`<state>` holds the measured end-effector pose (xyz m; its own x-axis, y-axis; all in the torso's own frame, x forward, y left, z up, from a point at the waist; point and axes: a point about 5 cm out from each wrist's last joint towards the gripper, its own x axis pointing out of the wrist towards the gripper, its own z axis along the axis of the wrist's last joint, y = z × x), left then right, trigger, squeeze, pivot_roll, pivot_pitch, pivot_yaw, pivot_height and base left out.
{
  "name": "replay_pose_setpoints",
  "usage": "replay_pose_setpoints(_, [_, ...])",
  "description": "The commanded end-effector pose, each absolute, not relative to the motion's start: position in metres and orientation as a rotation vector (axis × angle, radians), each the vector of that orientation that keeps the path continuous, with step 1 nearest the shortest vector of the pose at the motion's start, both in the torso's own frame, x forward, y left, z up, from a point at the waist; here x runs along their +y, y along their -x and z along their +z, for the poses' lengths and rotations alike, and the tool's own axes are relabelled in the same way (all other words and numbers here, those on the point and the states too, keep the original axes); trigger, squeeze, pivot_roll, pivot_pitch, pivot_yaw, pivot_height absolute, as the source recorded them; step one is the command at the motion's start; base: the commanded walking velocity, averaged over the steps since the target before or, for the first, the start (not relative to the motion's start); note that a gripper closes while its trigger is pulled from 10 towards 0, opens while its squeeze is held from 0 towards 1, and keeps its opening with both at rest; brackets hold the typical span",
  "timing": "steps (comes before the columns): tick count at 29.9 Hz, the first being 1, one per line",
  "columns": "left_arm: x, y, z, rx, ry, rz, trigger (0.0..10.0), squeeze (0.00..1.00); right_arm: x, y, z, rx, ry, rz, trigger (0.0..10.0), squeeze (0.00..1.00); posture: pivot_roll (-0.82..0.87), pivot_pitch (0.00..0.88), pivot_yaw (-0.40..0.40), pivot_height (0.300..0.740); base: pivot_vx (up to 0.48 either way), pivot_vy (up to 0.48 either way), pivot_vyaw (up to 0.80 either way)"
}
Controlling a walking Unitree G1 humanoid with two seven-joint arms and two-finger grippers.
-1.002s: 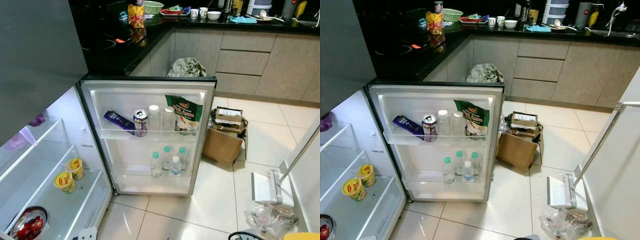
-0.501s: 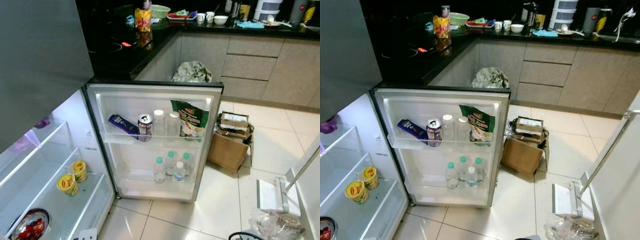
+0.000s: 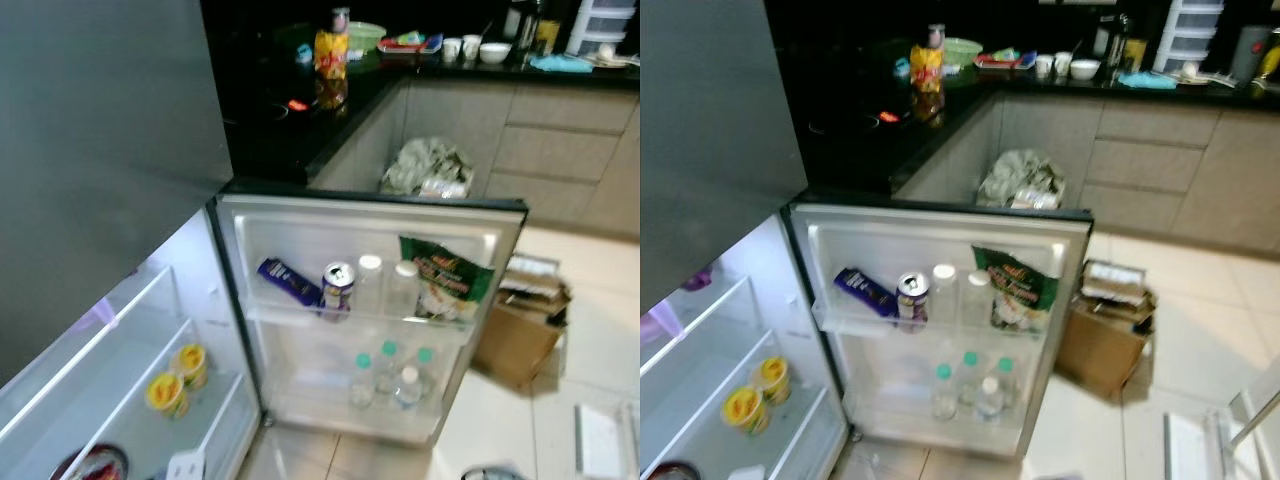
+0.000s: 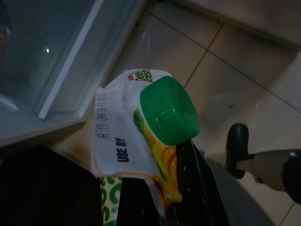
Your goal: Restocking fridge
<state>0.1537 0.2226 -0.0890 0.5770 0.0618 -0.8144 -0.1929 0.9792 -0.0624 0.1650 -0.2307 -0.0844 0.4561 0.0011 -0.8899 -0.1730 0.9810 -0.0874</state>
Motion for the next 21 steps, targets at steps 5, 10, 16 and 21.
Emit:
replay_pose_setpoints(5, [0.218,-0.147,-0.093,0.982,0.153,0.094,10.0,0.00,-0.225,-0.163,-0.086,1.095,0.161,0.127,10.0,0.00,-0.09,0.000,0.013,0.740,0.000,-0.193,0.00])
replay_pose_setpoints(10, [0.218,-0.147,-0.093,0.979,0.152,0.100,10.0,0.00,-0.222,-0.165,-0.085,1.080,0.131,0.151,10.0,0.00,-0.09,0.000,0.014,0.740,0.000,0.000,0.00])
replay_pose_setpoints(16, [0.219,-0.148,-0.092,0.970,0.154,0.117,10.0,0.00,-0.213,-0.170,-0.084,1.055,0.118,0.237,10.0,0.00,-0.09,0.000,0.012,0.740,0.000,0.000,0.00])
replay_pose_setpoints(21, [0.219,-0.148,-0.092,0.968,0.157,0.118,10.0,0.00,-0.210,-0.175,-0.082,1.037,0.128,0.267,10.0,0.00,-0.09,0.000,0.012,0.740,0.000,0.000,0.00])
